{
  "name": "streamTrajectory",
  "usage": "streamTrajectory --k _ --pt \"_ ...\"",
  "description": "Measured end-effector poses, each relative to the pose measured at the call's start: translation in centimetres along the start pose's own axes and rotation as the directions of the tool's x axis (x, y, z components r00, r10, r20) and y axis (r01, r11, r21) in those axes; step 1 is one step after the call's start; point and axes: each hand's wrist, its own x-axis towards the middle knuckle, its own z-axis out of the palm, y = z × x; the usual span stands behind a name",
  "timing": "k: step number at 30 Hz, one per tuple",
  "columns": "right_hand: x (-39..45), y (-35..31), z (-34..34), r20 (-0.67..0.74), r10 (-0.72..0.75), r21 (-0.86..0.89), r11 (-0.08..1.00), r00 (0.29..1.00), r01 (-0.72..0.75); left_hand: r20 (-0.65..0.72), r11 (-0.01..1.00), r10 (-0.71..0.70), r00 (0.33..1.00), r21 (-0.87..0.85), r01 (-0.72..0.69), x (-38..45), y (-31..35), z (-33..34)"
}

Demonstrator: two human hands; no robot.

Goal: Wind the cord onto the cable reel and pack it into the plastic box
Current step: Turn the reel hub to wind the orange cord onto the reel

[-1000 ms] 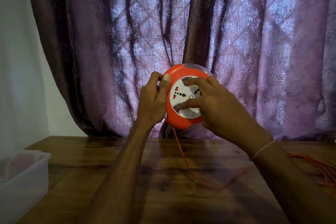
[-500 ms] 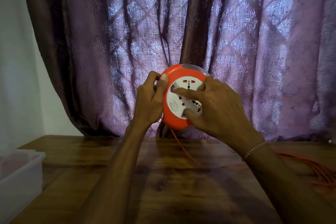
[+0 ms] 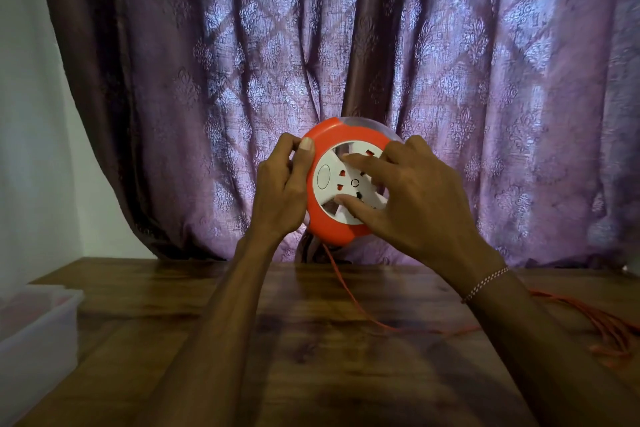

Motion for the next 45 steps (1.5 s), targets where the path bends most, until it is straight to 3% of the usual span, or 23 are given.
streamTrajectory --k 3,7,18,27,32,35,37,41,45 --pt "0.3 0.0 -0.5 -0.029 -0.077 0.100 0.992 0.997 0.079 -0.002 1.000 -0.012 1.000 0.025 0.012 -0.1 -0.1 0.0" --pt "0.5 0.4 -0.7 0.159 -0.260 0.087 0.965 0.952 0.249 0.003 1.000 -0.011 1.000 0.028 0.011 -0.1 -0.2 0.0" --pt "0.2 0.2 -0.4 0.235 -0.150 -0.047 0.985 0.960 0.166 0.009 0.999 -0.005 1.000 0.042 0.004 0.0 -0.4 0.0" --pt "0.1 0.1 0.1 0.079 0.073 0.038 0.996 0.994 -0.076 0.029 1.000 -0.018 0.999 0.022 0.018 -0.2 0.0 0.3" --pt "0.2 0.2 -0.3 0.123 0.055 0.079 0.995 0.991 -0.065 0.021 0.999 -0.030 0.999 0.027 0.029 -0.2 0.0 0.1" --pt "0.4 0.5 -0.8 0.067 -0.087 0.123 0.989 0.994 0.078 0.015 0.999 -0.024 1.000 0.045 0.023 -0.3 0.0 0.1" --pt "0.6 0.8 -0.9 0.125 -0.180 0.112 0.980 0.976 0.167 0.007 0.999 -0.017 1.000 0.047 0.017 -0.2 0.0 0.1" --pt "0.4 0.7 -0.8 0.275 -0.194 0.112 0.979 0.942 0.169 0.012 0.999 -0.014 1.000 0.036 0.014 -0.3 0.0 0.2" --pt "0.2 0.3 -0.7 0.289 -0.173 0.064 0.985 0.942 0.161 0.016 0.999 -0.008 1.000 0.033 0.008 -0.3 0.1 0.1"
